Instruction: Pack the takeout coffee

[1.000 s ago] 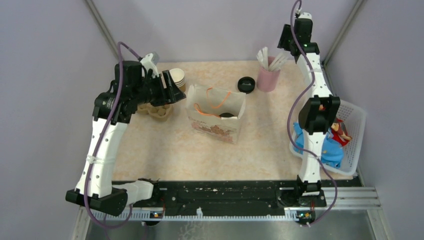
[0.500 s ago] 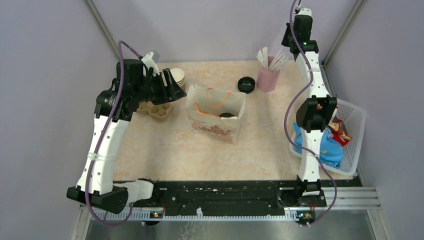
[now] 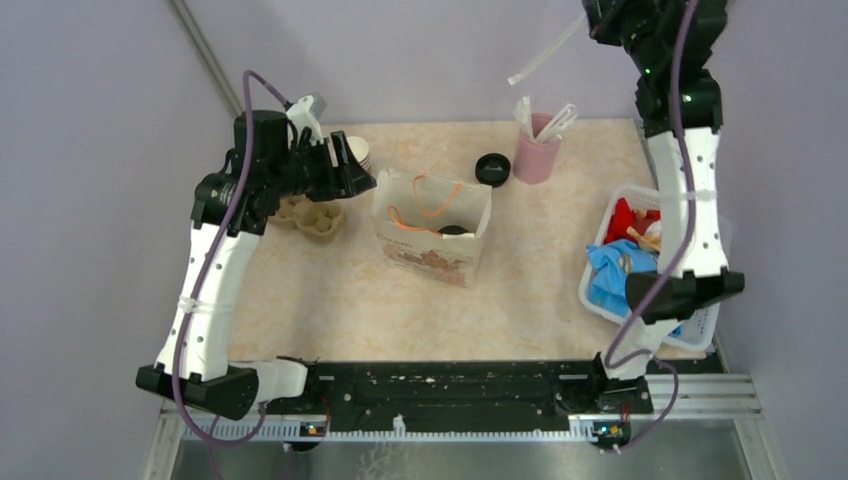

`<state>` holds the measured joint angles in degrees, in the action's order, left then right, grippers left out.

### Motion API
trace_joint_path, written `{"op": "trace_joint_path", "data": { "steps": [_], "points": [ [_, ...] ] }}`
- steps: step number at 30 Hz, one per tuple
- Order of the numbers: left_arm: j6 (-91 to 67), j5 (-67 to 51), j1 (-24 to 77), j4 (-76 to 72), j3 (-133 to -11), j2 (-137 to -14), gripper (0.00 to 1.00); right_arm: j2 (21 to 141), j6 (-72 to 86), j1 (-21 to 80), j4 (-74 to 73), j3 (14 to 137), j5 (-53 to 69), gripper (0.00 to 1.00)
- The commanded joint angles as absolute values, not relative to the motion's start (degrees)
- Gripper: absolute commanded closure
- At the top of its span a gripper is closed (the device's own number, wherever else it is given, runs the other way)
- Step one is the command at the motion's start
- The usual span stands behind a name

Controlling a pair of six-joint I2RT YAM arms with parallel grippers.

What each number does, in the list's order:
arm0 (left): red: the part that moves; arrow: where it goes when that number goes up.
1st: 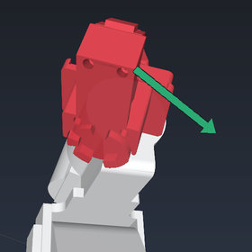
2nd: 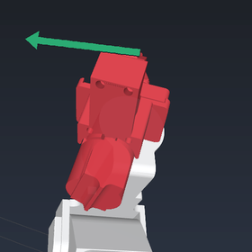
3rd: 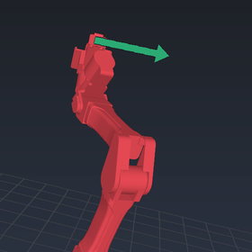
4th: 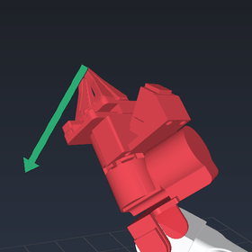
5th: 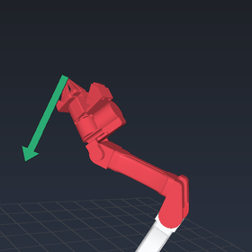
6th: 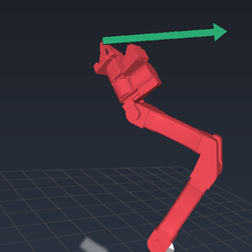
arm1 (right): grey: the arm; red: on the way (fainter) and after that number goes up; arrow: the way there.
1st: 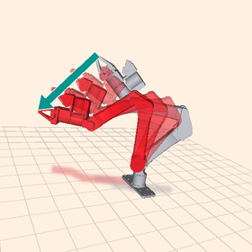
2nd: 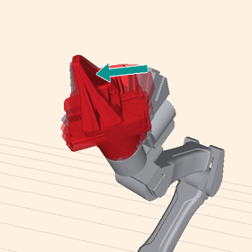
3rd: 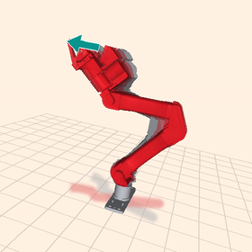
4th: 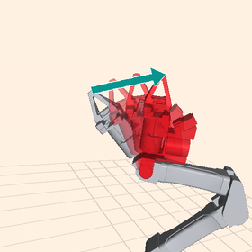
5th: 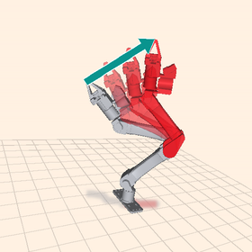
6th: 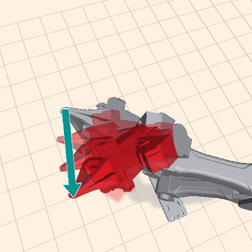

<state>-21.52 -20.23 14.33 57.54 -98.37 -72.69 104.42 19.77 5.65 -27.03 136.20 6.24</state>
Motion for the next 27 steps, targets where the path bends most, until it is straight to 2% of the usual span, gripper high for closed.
{"op": "trace_joint_path", "data": {
  "steps": [1,9,13,27],
  "points": [
    [-19.96,-21.54,14.15,53.15,-97.18,-71.38,0.34,93.17,19.69,12.59,-26.37,130.86,16.7,1.0],
    [-19.82,-20.8,14.18,52.56,-97.83,-71.35,0.34,82.06,18.22,24.88,-25.63,114.84,21.18,1.0],
    [-19.99,-20.79,14.15,52.48,-98.41,-71.58,0.35,80.3,14.38,31.26,-25.66,108.84,16.27,1.0],
    [-21.66,-20.84,14.15,51.51,-97.06,-70.02,0.35,88.76,1.27,48.24,-30.02,110.76,3.42,1.0]
  ]
}}
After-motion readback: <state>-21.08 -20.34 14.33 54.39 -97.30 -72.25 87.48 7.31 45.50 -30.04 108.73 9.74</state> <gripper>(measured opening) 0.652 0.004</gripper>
